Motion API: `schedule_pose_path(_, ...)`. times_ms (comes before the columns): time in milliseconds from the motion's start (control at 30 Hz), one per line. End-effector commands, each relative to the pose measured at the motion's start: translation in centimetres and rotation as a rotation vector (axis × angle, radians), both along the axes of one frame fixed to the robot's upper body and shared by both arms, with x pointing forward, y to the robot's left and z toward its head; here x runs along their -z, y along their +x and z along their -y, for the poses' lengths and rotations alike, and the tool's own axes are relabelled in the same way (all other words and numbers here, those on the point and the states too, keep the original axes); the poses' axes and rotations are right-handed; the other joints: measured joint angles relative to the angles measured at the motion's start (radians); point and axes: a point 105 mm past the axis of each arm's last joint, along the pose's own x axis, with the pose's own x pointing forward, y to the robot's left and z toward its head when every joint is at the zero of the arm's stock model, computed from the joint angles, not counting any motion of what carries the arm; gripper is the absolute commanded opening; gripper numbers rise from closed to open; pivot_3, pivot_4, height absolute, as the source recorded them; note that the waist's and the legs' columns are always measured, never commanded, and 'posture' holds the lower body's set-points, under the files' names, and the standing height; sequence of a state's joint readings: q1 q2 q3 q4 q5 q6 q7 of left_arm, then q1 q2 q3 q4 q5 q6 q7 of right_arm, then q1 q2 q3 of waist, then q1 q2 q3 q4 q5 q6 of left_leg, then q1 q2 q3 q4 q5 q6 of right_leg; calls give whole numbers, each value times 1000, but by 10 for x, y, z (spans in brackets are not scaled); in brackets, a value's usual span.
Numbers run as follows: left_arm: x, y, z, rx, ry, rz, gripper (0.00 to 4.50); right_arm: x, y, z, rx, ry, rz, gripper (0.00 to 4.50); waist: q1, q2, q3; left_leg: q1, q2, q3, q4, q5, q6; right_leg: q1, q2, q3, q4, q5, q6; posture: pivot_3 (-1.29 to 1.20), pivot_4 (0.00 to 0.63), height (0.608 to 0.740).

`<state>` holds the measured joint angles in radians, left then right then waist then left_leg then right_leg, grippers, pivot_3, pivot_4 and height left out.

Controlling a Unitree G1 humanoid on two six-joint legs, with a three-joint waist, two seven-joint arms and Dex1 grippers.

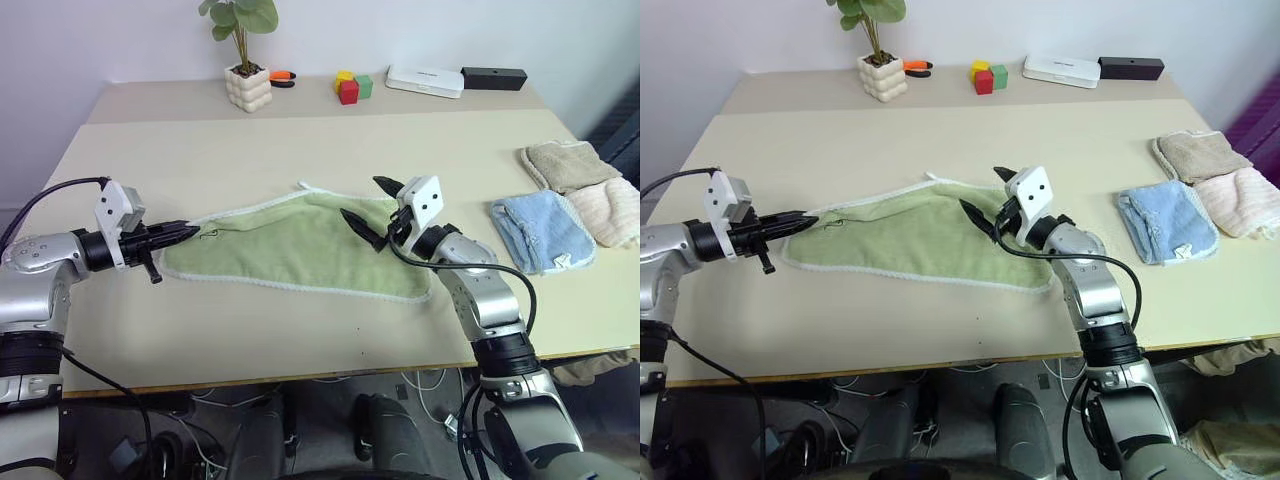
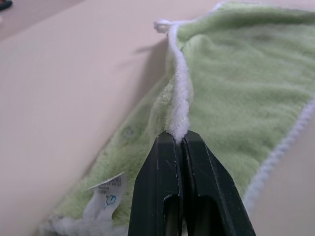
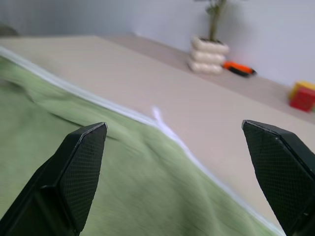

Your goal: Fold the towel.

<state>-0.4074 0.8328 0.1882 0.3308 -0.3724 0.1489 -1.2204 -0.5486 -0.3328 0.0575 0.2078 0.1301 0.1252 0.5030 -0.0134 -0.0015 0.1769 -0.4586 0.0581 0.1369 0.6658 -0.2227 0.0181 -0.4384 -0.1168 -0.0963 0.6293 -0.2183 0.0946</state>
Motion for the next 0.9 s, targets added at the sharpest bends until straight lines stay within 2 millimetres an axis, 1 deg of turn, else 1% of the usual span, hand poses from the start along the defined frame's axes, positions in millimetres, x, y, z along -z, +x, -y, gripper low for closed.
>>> schedule_pose_path(33,-11,-6,1,25,3,55,24,-14,15,28,129,-10,33,4500,1,0,0,0,0,0,0,0,0,0,0,0,0,0,0,0,150,740)
schedule_pose_path(167,-6,-17,2,46,4,68,24,-7,34,60,278,-43,-46,4500,-5,0,0,0,0,0,0,0,0,-1,0,1,0,0,0,0,150,740)
schedule_pose_path(233,-2,-22,3,49,6,66,24,-7,43,76,346,8,-96,4500,-7,0,0,0,0,1,0,0,0,-1,0,1,0,0,0,0,150,740)
schedule_pose_path(267,1,-25,3,49,10,67,24,-7,47,80,363,18,-116,4500,-6,0,0,0,0,0,-1,0,0,-1,0,1,0,0,0,0,150,740)
schedule_pose_path(367,7,-31,8,51,0,61,24,2,54,76,344,40,-204,4500,-8,0,0,0,1,1,-1,0,0,-1,0,1,0,0,0,0,150,740)
schedule_pose_path(433,10,-34,10,48,-6,57,24,9,59,71,326,130,-304,4500,-8,0,0,0,1,1,-1,0,0,-1,0,1,0,0,0,0,150,740)
schedule_pose_path(467,11,-35,11,47,-6,56,24,11,60,70,321,148,-330,4500,-7,0,0,0,1,1,-1,0,0,-1,0,1,0,0,0,0,150,740)
schedule_pose_path(500,12,-36,12,46,-5,57,24,12,62,69,320,131,-339,4500,-7,0,0,0,1,1,-1,0,0,-1,0,1,0,0,0,0,150,740)
schedule_pose_path(633,15,-42,14,37,-19,50,24,13,67,53,257,169,-425,4500,-7,1,1,0,1,1,-1,0,0,-1,0,1,0,0,0,0,150,740)
schedule_pose_path(667,16,-43,15,34,-18,52,24,15,68,52,252,135,-429,4500,-8,1,1,0,1,1,-1,0,0,-1,0,1,0,0,0,0,150,740)
schedule_pose_path(700,16,-44,15,30,-19,53,24,18,68,52,254,102,-436,4500,-7,1,1,0,1,1,-1,0,0,-2,0,1,0,0,0,0,150,740)
schedule_pose_path(867,17,-46,17,21,-18,55,24,41,63,51,251,111,-584,4500,-7,1,1,0,1,1,-1,0,0,-2,0,1,0,0,0,0,150,740)
schedule_pose_path(900,18,-47,17,19,-18,55,0,44,62,50,248,121,-614,3954,-7,1,0,0,1,1,-1,0,0,-2,0,1,0,0,0,0,150,740)
